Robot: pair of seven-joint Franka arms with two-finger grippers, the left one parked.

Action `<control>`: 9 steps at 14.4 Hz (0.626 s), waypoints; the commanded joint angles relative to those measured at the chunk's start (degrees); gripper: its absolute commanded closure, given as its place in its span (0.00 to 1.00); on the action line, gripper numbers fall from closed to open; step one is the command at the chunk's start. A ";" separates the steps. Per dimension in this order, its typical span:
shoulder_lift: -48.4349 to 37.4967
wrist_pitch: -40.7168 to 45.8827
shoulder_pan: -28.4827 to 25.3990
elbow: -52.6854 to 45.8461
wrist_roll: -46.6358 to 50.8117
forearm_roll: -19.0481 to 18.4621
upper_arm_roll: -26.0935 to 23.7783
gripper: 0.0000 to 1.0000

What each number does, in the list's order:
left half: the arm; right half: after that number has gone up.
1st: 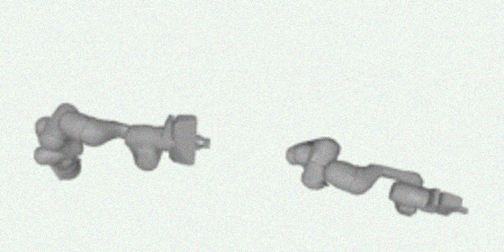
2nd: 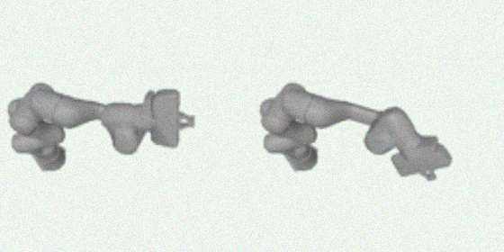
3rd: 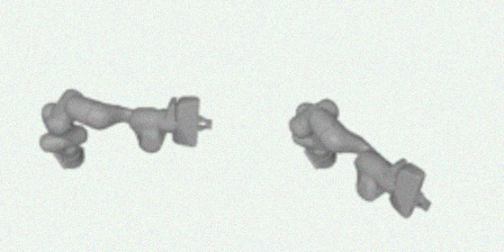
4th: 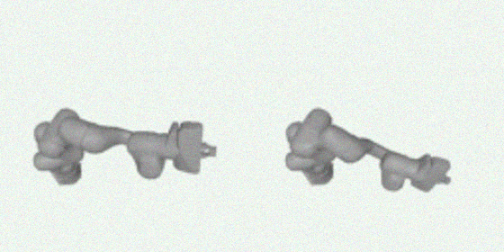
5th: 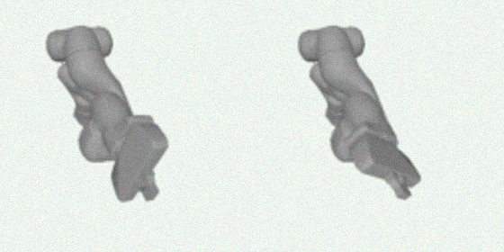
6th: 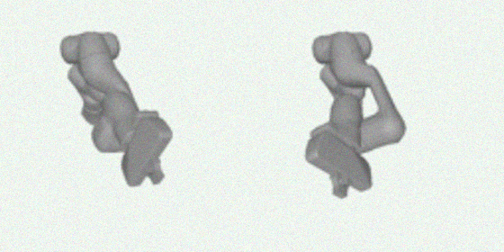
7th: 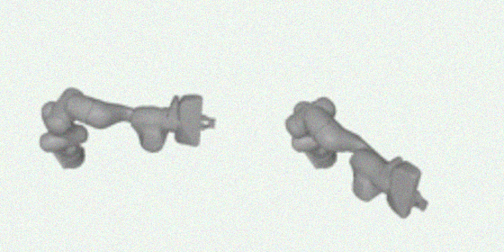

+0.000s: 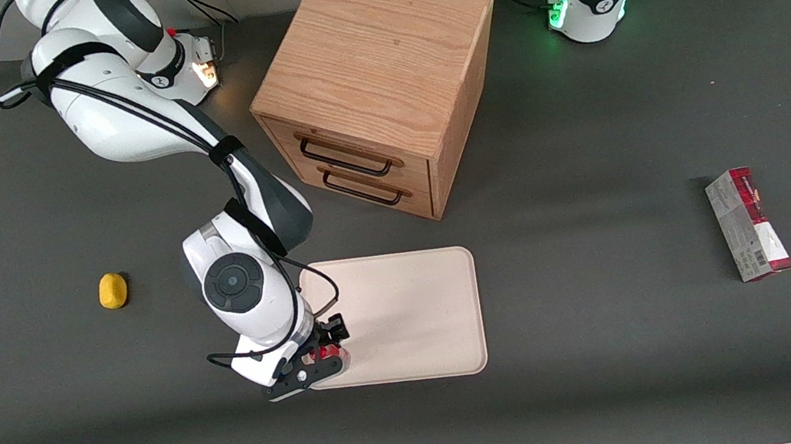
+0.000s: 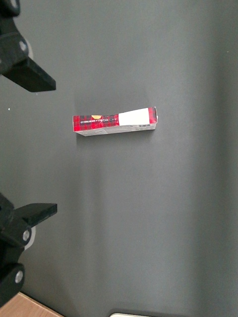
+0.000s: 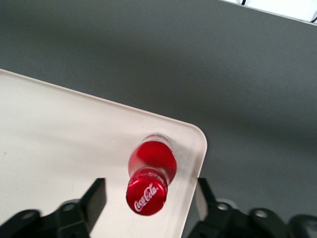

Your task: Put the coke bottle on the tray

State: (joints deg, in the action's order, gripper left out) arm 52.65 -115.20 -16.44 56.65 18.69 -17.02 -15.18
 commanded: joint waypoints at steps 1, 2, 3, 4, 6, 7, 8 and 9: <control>-3.94 1.98 0.35 0.21 2.93 0.40 -0.12 0.00; -6.49 4.52 1.05 2.39 3.20 2.41 0.15 0.00; -9.91 5.76 1.75 4.59 2.33 5.30 1.19 0.00; -13.77 6.82 1.94 7.74 2.23 8.29 3.73 0.00; -22.99 7.18 1.85 17.04 1.71 14.79 8.48 0.00; -27.65 7.09 1.85 22.31 0.83 16.30 10.93 0.00; -32.30 7.09 1.76 27.67 -0.91 16.49 12.53 0.00; -37.31 7.09 1.76 32.95 -1.98 16.49 13.67 0.00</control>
State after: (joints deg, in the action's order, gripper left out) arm 28.75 -106.44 -14.59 72.37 18.74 -2.43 -4.19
